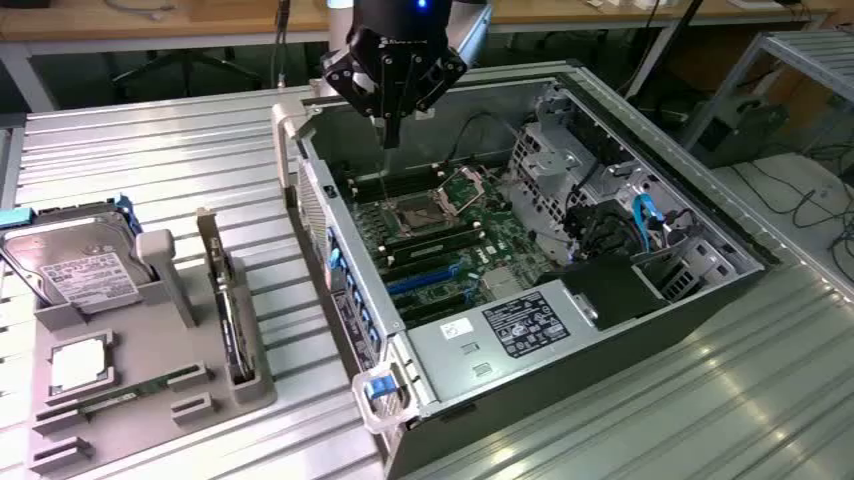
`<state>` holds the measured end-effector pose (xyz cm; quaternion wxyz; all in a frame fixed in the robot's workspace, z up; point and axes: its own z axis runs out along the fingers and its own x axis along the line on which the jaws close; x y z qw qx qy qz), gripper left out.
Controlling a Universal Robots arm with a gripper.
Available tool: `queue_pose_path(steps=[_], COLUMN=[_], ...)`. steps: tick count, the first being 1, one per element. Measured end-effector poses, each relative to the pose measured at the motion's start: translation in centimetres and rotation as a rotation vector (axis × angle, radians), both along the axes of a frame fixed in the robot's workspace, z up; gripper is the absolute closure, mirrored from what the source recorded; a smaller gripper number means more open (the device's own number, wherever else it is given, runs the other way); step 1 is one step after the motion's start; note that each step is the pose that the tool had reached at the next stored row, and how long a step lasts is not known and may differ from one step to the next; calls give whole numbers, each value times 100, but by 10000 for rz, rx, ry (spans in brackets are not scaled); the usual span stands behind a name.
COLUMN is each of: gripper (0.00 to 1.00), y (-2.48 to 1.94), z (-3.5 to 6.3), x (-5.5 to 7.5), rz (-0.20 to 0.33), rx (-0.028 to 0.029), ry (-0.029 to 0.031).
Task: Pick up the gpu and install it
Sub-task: 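Reach for the gpu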
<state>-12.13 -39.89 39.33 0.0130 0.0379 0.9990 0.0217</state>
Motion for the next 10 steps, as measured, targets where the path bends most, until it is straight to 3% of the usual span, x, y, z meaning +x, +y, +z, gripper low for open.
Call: queue_pose_path(steps=[10], gripper=[89], y=[-1], z=[0], x=[-100], rz=[0], rx=[1], ry=[-1])
